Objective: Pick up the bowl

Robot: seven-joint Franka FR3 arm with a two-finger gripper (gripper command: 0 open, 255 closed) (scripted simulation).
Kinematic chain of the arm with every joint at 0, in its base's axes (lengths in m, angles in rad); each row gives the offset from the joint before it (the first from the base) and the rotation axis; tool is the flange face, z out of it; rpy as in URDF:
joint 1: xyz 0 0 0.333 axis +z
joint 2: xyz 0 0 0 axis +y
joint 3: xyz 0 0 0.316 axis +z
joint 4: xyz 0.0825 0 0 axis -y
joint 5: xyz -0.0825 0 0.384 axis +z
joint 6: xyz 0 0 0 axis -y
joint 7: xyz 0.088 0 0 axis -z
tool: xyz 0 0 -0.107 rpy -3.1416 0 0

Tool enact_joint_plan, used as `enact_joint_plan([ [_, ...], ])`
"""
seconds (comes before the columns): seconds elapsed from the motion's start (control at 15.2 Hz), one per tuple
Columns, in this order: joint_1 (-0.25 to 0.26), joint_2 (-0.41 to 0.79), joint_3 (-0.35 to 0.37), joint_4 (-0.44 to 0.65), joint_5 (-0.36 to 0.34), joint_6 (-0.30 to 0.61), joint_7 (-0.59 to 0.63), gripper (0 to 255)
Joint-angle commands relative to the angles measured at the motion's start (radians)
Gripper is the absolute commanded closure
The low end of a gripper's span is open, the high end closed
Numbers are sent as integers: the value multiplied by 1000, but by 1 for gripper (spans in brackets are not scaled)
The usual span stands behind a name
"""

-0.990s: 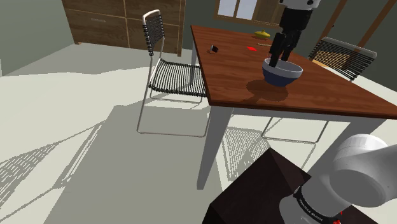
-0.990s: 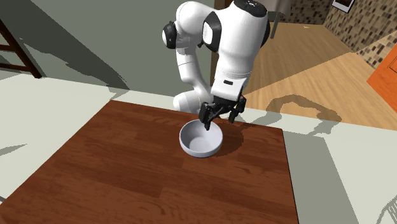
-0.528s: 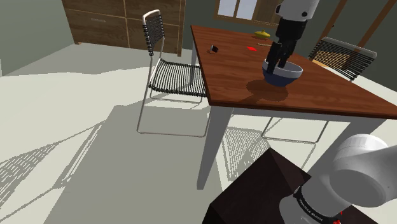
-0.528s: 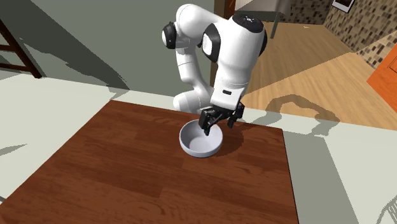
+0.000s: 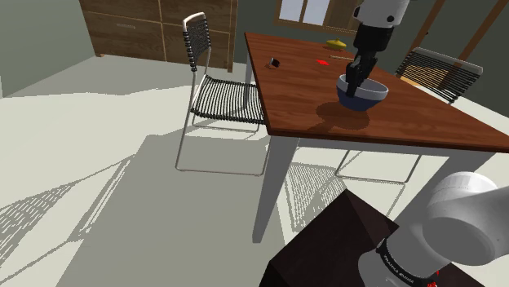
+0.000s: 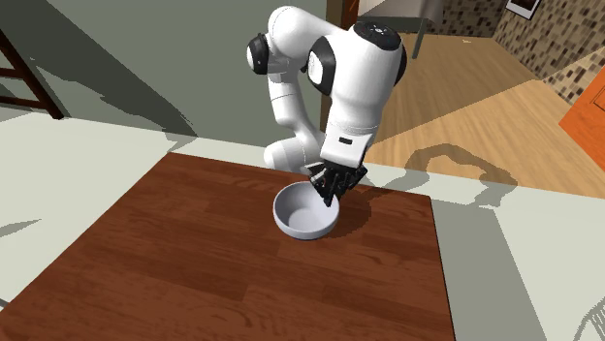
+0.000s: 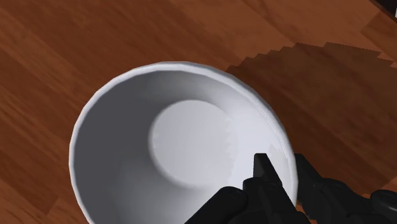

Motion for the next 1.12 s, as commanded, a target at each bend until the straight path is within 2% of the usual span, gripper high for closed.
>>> enact_joint_plan([
  [0.0, 0, 1, -1, -1, 0, 0, 0, 255],
  [1.06, 0, 80, 7, 268, 4, -190, -20, 255],
])
